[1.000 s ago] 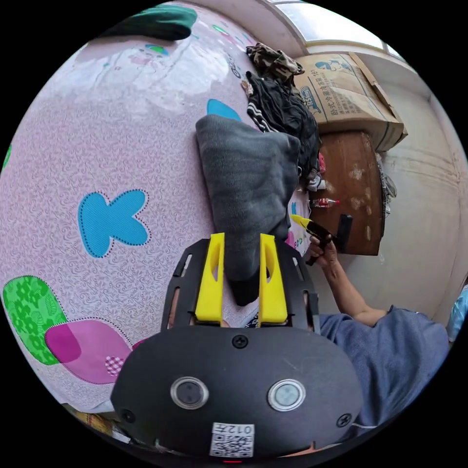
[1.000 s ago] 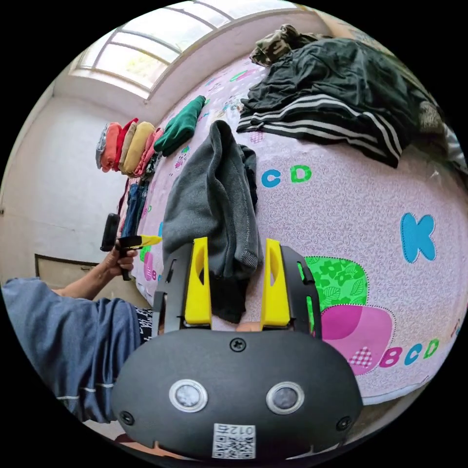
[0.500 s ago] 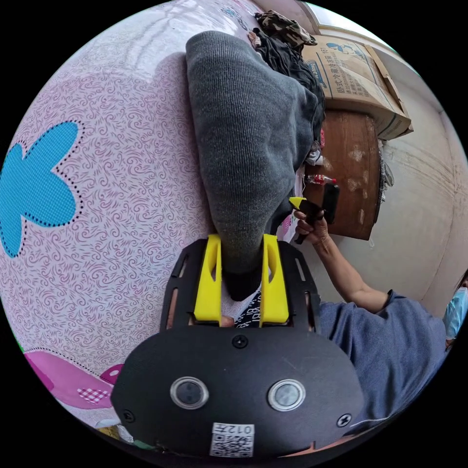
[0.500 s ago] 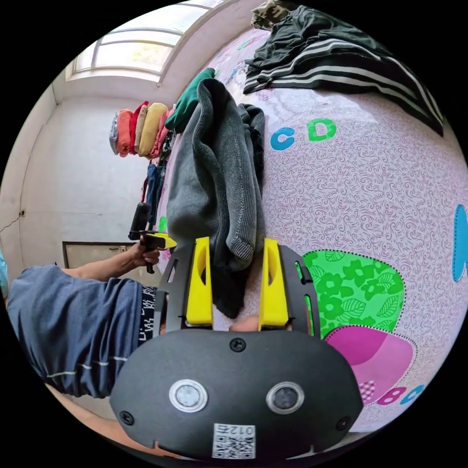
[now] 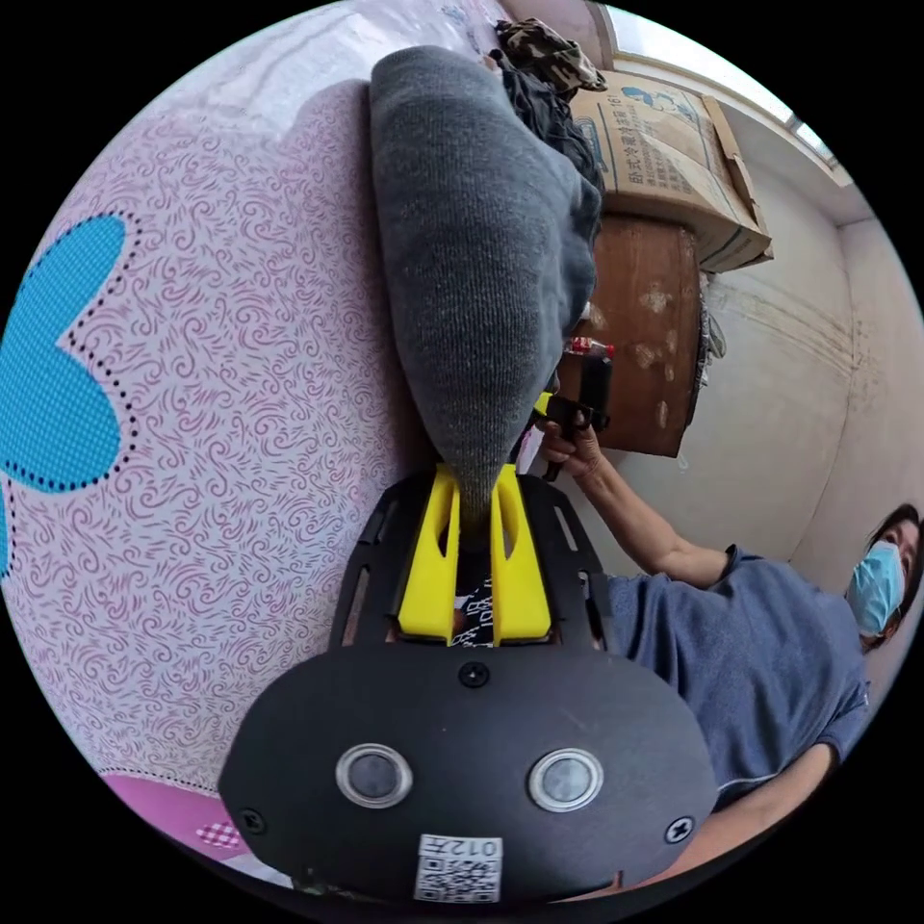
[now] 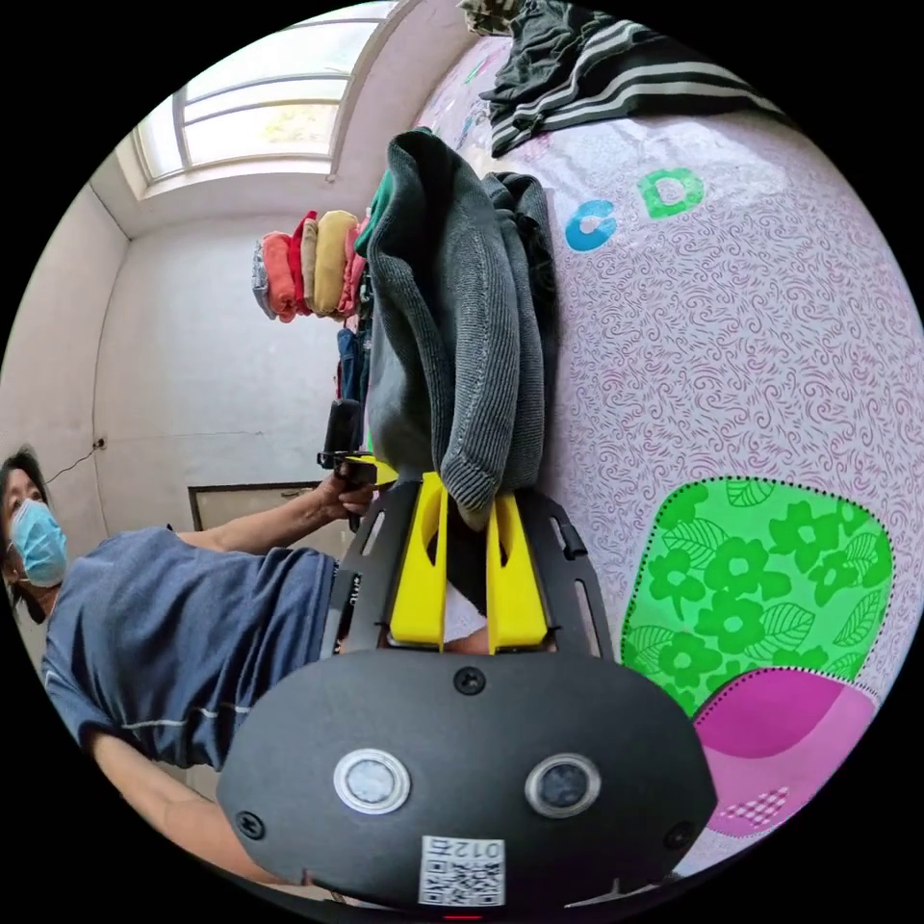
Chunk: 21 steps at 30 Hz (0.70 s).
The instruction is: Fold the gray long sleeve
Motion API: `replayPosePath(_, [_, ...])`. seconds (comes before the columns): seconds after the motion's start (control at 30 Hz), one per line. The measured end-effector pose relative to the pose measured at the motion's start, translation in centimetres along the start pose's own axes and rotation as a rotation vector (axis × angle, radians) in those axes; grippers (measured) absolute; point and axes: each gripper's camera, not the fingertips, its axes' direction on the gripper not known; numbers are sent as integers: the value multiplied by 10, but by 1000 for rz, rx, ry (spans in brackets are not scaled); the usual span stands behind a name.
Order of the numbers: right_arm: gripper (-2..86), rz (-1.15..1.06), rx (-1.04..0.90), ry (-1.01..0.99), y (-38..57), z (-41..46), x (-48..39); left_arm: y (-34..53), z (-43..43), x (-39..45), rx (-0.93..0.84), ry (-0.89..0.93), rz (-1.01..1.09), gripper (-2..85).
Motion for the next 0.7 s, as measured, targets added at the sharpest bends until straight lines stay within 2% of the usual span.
replayPosePath(0.13, [28,-51,70,-132,-10,7,-21,8,-39,45,88,120,104,58])
replayPosePath(0.3, [15,-190,181,-316,-56,32,-78,12,-121,117,286,266,239,63])
replayPosePath(0.53, [10,-281,198,-425,-169,110,-153,-2,-230,198,416,251,325,70])
replayPosePath(0.7, [10,-291,176,-456,-290,206,-205,-38,-329,239,493,192,316,71])
